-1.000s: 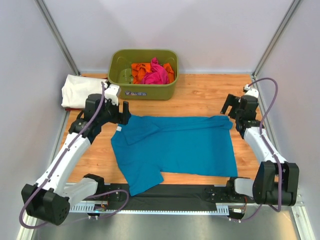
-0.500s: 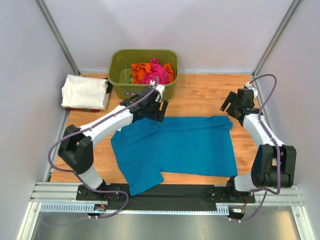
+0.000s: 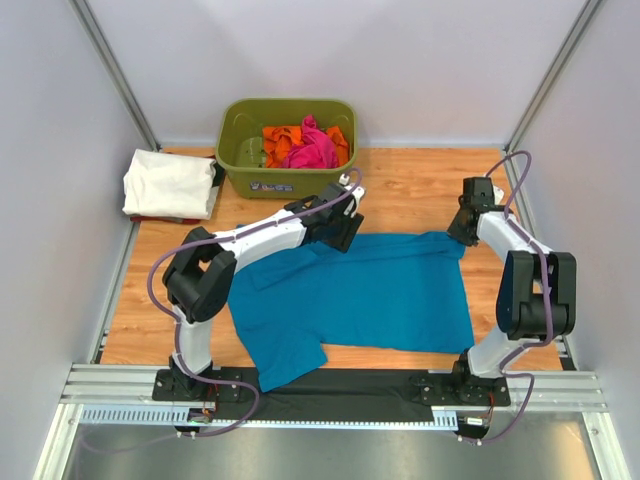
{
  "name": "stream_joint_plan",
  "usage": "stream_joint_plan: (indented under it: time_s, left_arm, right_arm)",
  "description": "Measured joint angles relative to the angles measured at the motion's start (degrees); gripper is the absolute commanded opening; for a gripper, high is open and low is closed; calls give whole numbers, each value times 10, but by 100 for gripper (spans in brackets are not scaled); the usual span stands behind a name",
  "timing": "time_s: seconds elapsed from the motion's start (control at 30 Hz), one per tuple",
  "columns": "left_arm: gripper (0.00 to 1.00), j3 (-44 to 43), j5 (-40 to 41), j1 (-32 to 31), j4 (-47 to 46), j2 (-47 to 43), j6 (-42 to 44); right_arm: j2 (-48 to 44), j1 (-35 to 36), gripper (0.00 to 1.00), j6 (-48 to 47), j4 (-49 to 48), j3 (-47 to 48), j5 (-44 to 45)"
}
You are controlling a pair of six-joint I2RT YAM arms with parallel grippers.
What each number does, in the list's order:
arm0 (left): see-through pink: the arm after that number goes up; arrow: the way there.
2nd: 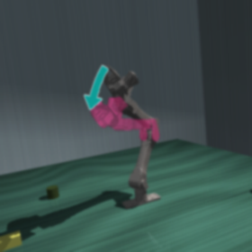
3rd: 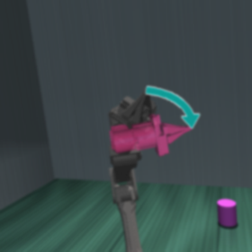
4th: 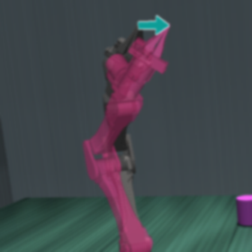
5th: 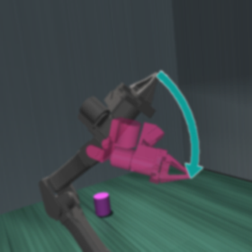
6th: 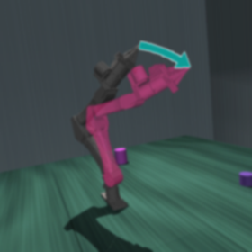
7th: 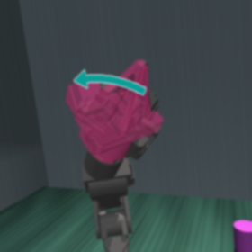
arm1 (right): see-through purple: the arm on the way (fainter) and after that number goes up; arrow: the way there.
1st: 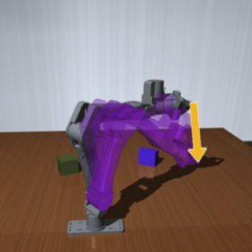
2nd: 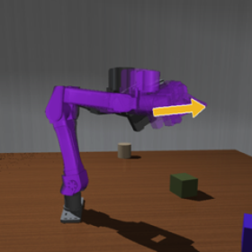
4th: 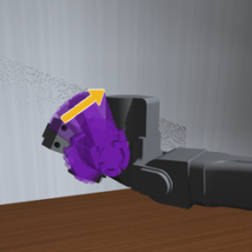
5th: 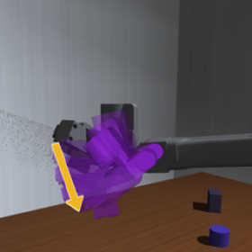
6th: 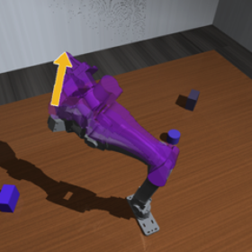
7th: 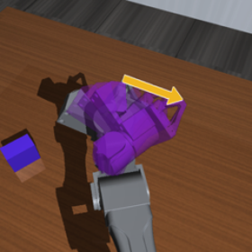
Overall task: Fold and stack the t-shirts
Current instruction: Fold the tshirt
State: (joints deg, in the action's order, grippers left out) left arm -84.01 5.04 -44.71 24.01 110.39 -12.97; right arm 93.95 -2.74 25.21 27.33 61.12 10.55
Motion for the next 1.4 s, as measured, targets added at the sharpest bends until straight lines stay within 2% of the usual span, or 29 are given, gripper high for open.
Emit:
stream_joint_plan:
  time_s: [0.2, 0.23, 0.33, 0.53, 0.7, 1.0, 1.03, 1.1, 1.23, 1.4]
  left_arm:
    - [65, -2, 10, 0, -4, 5, -43]
    - [65, -3, 14, 1, -4, 5, -53]
    - [65, -10, 28, 1, -2, 6, -83]
    - [65, -21, 34, 1, -4, 19, -127]
    - [65, -21, 26, 1, -8, 27, -135]
    - [66, -16, -52, 0, -86, 28, -63]
    - [66, -16, -66, -1, -101, 31, -53]
    - [66, -20, -90, -4, -124, 42, -36]
    - [67, -67, -128, -12, -143, 102, -19]
    - [67, -105, -169, -23, -150, 160, -4]
  right_arm:
    - [23, 5, 15, -22, -6, 0, -2]
    - [26, 5, 9, -26, -9, 0, -2]
    - [32, 7, 1, -36, -14, 1, -5]
    - [35, 19, 0, -43, -13, -5, -12]
    - [9, 36, 0, -41, -7, -55, -17]
    - [-100, 49, 0, -28, 17, -116, -31]
    - [-106, 49, 5, -25, 20, -116, -31]
    - [-113, 49, 7, -16, 23, -115, -30]
    - [-113, 49, 35, 9, 34, -86, -32]
    - [-112, 49, 37, 23, 14, -38, -33]
